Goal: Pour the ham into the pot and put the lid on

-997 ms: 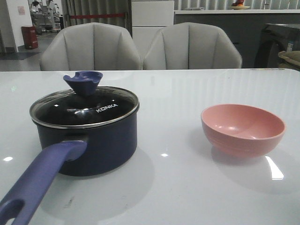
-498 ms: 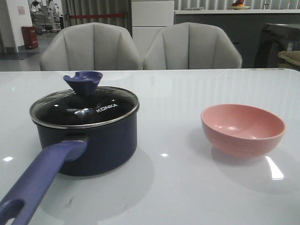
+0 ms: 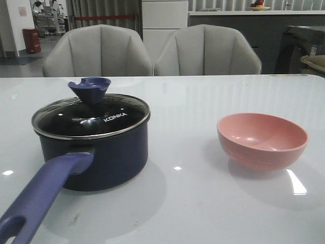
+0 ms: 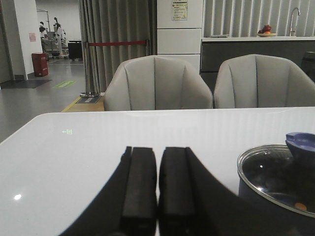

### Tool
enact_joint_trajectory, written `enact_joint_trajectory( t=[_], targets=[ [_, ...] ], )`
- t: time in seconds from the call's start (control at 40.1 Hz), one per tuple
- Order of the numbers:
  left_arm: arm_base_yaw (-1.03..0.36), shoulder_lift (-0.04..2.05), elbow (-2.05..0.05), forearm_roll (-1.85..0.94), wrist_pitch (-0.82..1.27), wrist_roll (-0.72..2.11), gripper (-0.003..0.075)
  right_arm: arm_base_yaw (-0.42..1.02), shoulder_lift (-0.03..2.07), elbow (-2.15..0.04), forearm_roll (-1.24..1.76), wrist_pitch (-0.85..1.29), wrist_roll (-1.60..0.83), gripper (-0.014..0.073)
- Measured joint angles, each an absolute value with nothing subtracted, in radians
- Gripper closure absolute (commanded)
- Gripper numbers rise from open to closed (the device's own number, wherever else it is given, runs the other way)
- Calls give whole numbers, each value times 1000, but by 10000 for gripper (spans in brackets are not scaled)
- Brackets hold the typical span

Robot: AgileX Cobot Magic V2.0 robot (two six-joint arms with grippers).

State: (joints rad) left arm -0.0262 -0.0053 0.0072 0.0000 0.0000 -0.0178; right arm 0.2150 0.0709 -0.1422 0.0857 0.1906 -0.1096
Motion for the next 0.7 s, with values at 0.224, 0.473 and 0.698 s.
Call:
enact_joint_trajectory(
  t=[0.224, 0.473, 0.698],
  targets=[
    [-26, -5, 7, 0, 0, -18, 607, 19, 17, -80, 33, 162, -110, 452],
    [-26, -5, 7, 0, 0, -18, 607, -11, -9, 28, 11, 131, -65, 452],
    [-26, -5, 7, 0, 0, -18, 607, -9, -9, 28, -51, 83, 17, 452]
  ],
)
